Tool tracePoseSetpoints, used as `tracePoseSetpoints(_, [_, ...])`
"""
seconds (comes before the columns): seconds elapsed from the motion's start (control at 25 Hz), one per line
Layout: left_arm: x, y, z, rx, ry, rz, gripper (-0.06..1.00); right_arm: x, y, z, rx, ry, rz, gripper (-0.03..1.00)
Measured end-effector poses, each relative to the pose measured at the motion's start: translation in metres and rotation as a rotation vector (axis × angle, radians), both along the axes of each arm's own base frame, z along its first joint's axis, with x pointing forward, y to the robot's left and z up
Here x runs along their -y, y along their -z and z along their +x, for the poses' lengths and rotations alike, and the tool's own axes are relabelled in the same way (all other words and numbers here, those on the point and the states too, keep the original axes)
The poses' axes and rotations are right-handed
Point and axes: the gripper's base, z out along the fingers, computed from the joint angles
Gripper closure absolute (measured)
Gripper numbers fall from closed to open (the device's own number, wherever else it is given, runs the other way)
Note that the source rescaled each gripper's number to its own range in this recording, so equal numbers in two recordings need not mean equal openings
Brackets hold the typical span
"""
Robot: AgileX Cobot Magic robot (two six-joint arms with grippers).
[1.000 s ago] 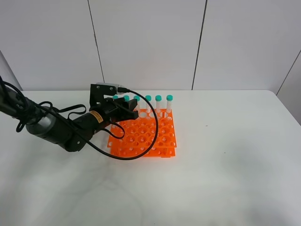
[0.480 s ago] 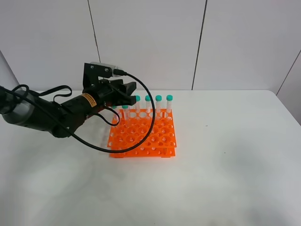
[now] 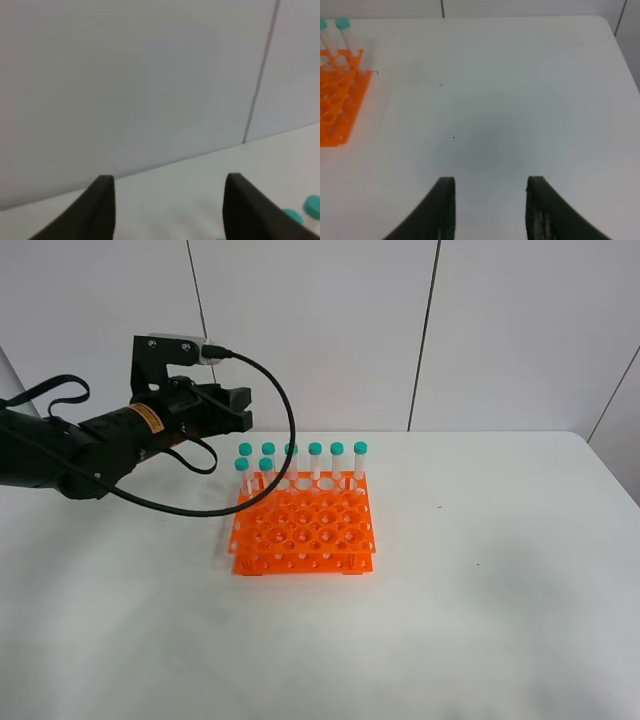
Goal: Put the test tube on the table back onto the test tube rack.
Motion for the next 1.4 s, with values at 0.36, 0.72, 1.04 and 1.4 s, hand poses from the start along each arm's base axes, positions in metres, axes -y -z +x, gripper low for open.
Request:
tracePoseSetpoints(0.36, [-0.052,-0.004,0.0,-0.163,-0.164,0.06,0.57,0.0,0.0,0.0,0.0,0.0,0.0,0.56])
tracePoseSetpoints(0.72, [-0.093,-0.005,-0.009,-0.332,-0.298,0.109,0.57,0.0,0.0,0.0,0.0,0.0,0.0,0.56])
tracePoseSetpoints(1.04, [-0.104,0.013,-0.023,-0.584,-0.365,0.135,0.13,0.0,0.0,0.0,0.0,0.0,0.0,0.56])
tracePoseSetpoints(1.4, [-0.101,0.027,-0.055,-0.969,-0.292,0.21,-0.05,0.0,0.0,0.0,0.0,0.0,0.0,0.56])
